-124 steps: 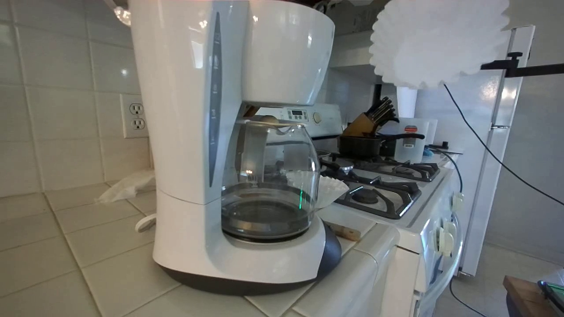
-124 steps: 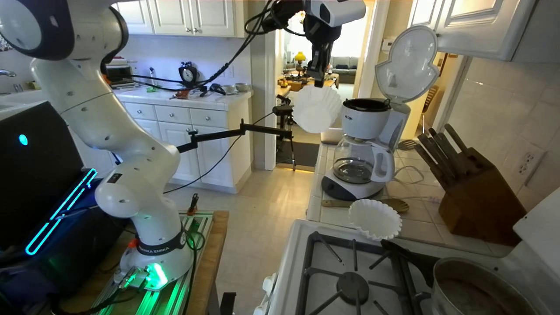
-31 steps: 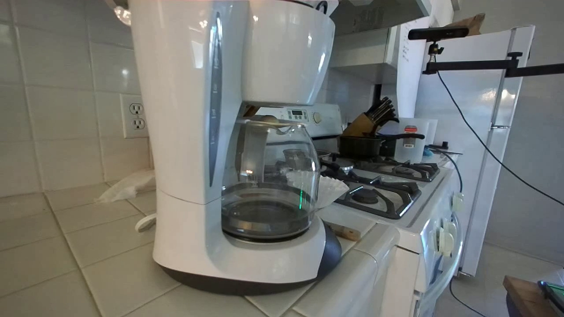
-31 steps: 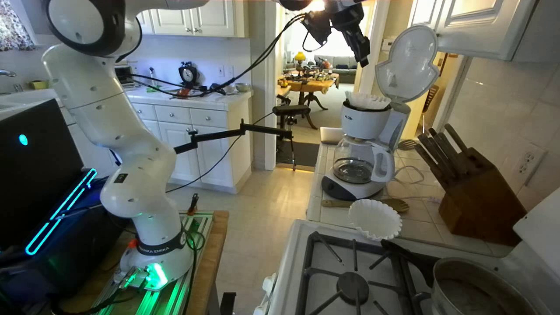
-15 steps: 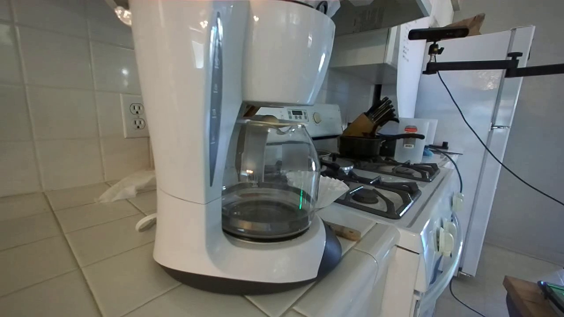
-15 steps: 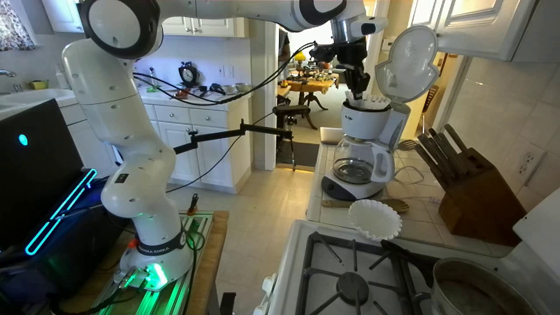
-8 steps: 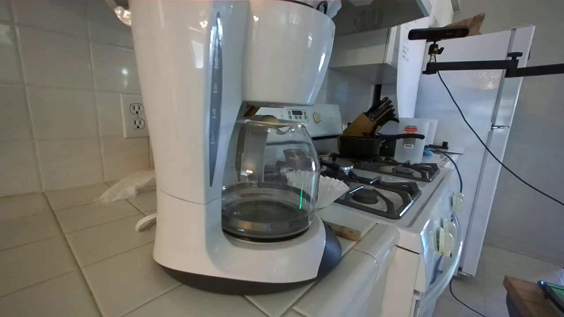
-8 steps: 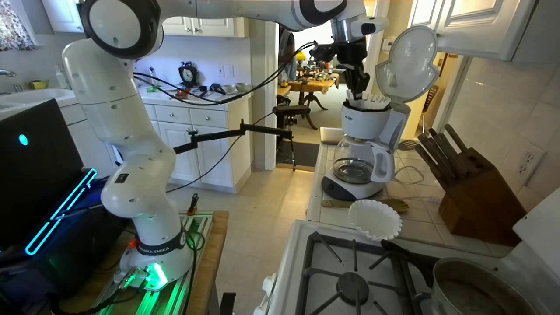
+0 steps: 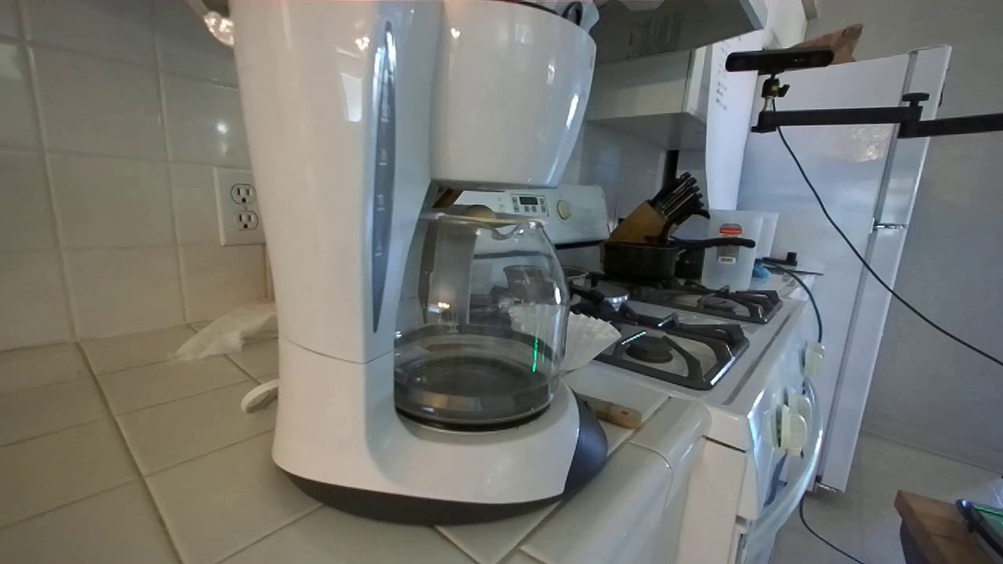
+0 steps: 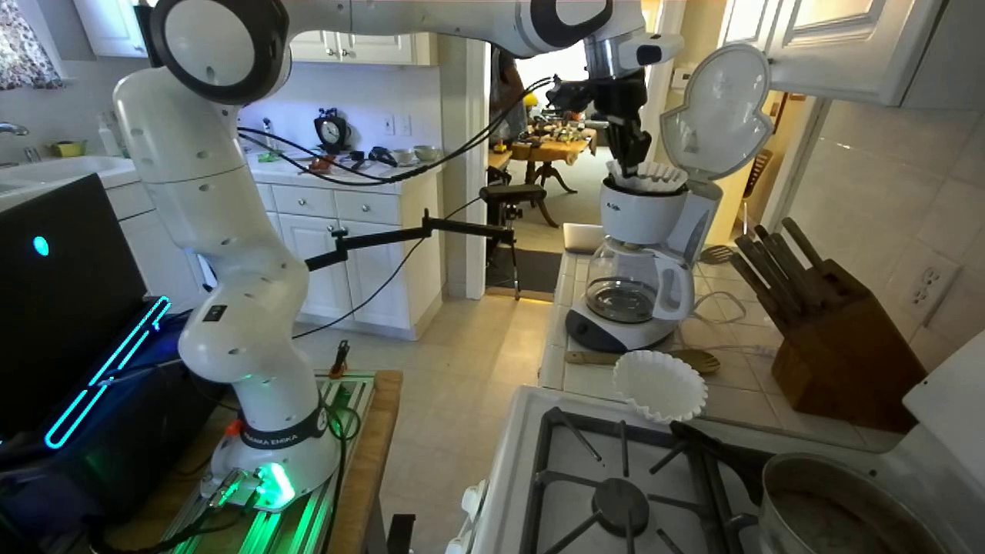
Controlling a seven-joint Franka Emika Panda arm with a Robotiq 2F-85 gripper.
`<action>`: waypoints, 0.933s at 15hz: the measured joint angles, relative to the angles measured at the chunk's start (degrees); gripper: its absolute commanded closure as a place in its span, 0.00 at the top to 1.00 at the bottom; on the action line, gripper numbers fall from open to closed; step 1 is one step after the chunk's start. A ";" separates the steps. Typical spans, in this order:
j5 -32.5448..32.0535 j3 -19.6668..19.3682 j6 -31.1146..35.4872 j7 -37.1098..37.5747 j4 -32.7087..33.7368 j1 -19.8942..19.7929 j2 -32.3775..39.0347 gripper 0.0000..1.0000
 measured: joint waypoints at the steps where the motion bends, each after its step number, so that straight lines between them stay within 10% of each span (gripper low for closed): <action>1: 0.01 0.01 0.13 0.18 0.22 0.20 0.33 0.00; 14: 0.04 0.00 1.39 3.50 4.67 1.72 5.84 0.00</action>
